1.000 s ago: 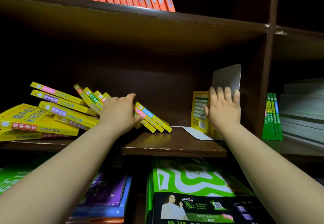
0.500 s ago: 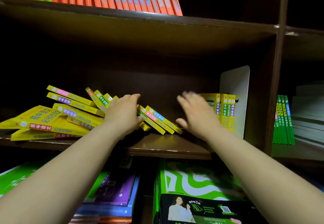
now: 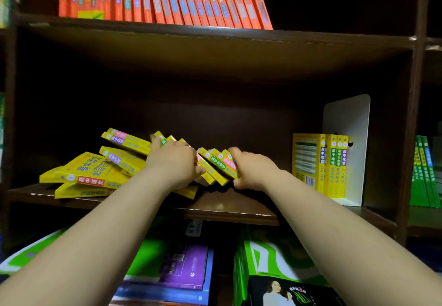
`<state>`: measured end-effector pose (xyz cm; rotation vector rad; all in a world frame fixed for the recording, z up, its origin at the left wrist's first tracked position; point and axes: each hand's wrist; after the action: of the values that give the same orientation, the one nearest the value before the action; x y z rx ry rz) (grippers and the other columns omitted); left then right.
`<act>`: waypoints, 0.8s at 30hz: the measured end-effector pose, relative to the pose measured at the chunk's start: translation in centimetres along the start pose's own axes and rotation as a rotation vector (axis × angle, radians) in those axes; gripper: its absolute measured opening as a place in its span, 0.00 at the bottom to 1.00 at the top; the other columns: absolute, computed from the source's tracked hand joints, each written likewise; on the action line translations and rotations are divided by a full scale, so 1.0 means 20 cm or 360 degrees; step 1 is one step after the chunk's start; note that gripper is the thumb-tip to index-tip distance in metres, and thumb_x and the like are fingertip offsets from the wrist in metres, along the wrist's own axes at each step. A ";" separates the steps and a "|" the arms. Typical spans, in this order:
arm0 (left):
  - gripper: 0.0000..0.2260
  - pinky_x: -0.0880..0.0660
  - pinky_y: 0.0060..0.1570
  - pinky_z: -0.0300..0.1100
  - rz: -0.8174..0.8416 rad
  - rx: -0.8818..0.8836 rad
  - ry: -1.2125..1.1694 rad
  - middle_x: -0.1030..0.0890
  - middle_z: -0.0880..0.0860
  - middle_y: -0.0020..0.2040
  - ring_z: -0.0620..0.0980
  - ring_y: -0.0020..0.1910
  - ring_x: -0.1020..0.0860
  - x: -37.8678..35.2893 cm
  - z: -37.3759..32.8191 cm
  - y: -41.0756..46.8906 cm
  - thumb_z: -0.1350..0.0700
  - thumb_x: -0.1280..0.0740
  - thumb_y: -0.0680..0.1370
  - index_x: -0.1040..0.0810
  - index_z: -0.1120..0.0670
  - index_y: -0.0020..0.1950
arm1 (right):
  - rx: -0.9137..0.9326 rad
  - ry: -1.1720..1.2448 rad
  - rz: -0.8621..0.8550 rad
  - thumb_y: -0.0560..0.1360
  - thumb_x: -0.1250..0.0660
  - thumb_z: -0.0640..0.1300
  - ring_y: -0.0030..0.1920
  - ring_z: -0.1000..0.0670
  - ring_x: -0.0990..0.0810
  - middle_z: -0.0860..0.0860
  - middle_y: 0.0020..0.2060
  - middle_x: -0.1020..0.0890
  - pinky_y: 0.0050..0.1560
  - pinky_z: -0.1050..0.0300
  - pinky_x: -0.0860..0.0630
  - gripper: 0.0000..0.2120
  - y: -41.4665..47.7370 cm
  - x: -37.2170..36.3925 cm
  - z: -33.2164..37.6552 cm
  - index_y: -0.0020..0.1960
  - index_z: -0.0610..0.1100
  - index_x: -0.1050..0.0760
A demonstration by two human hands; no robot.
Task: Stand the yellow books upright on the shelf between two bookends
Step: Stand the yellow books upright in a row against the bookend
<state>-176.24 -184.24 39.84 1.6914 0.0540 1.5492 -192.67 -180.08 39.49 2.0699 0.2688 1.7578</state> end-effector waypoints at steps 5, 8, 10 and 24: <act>0.21 0.52 0.72 0.50 -0.0371 -0.0026 -0.0369 0.27 0.53 0.66 0.52 0.69 0.36 -0.01 -0.02 -0.04 0.45 0.38 0.74 0.30 0.53 0.64 | -0.0159 0.0105 -0.0261 0.69 0.32 0.46 0.54 0.38 0.23 0.41 0.57 0.23 0.46 0.52 0.29 0.30 -0.04 0.02 -0.04 0.66 0.43 0.42; 0.20 0.47 0.70 0.45 -0.0843 -0.0128 -0.0986 0.25 0.56 0.64 0.52 0.67 0.32 0.01 -0.08 -0.06 0.53 0.34 0.73 0.29 0.56 0.64 | -0.0292 0.0479 -0.0410 0.68 0.31 0.46 0.54 0.38 0.23 0.42 0.56 0.22 0.50 0.50 0.28 0.27 -0.11 0.06 -0.11 0.63 0.43 0.39; 0.25 0.42 0.66 0.38 -0.0806 -0.0093 -0.1485 0.30 0.56 0.68 0.52 0.68 0.33 0.02 -0.16 -0.04 0.53 0.33 0.73 0.34 0.56 0.68 | -0.0354 0.0867 -0.0506 0.67 0.29 0.45 0.54 0.40 0.23 0.43 0.54 0.22 0.54 0.48 0.26 0.26 -0.16 0.10 -0.14 0.61 0.42 0.36; 0.25 0.25 0.38 0.41 0.0420 -0.0041 -0.2494 0.22 0.43 0.46 0.41 0.42 0.22 -0.04 -0.49 0.11 0.49 0.31 0.70 0.36 0.47 0.65 | -0.0261 0.1203 -0.0743 0.65 0.29 0.42 0.59 0.44 0.25 0.44 0.62 0.27 0.57 0.50 0.25 0.41 -0.32 0.01 -0.13 0.71 0.47 0.49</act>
<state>-185.75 -180.94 39.50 2.4704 -0.9892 0.0197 -194.40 -173.81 37.27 1.0351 0.7230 2.0715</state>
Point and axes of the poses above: each hand's wrist, its own y-axis towards the middle knuckle, its own x-axis out of the back of the hand, z = x × y
